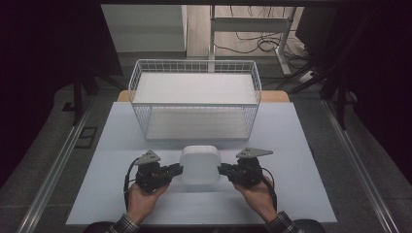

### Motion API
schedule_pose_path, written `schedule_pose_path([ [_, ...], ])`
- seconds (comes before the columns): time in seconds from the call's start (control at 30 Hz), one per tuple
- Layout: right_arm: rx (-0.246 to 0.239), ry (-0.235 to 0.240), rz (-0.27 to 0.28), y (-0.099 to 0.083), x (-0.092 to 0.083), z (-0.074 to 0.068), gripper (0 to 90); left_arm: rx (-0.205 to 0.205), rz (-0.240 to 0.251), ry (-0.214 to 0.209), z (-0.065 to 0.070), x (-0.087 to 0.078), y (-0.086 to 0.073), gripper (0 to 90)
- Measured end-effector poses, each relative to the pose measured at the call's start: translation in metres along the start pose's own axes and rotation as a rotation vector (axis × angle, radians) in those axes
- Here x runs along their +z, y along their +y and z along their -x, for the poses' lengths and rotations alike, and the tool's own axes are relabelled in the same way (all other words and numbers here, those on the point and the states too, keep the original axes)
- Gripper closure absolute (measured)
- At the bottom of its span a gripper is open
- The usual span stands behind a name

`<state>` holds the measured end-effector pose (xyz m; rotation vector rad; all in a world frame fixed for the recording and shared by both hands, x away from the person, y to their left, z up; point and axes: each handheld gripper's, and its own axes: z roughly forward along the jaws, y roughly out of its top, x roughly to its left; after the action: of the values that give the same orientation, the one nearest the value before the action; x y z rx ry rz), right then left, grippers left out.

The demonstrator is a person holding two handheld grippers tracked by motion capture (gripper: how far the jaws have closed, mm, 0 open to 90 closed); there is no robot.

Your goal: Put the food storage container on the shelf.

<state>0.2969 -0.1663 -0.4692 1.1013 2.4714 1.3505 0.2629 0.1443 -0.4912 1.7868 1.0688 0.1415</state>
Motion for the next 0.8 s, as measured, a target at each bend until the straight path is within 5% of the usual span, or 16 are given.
schedule_pose_path([
  [0.43,-0.018,-0.025,0.051,0.024,0.004,0.011,77.7,0.028,0.035,0.034,-0.008,0.003,0.024,78.8],
  [0.8,-0.027,-0.054,0.079,0.044,0.018,0.026,77.3,0.034,0.058,0.042,-0.027,0.014,0.044,78.9],
])
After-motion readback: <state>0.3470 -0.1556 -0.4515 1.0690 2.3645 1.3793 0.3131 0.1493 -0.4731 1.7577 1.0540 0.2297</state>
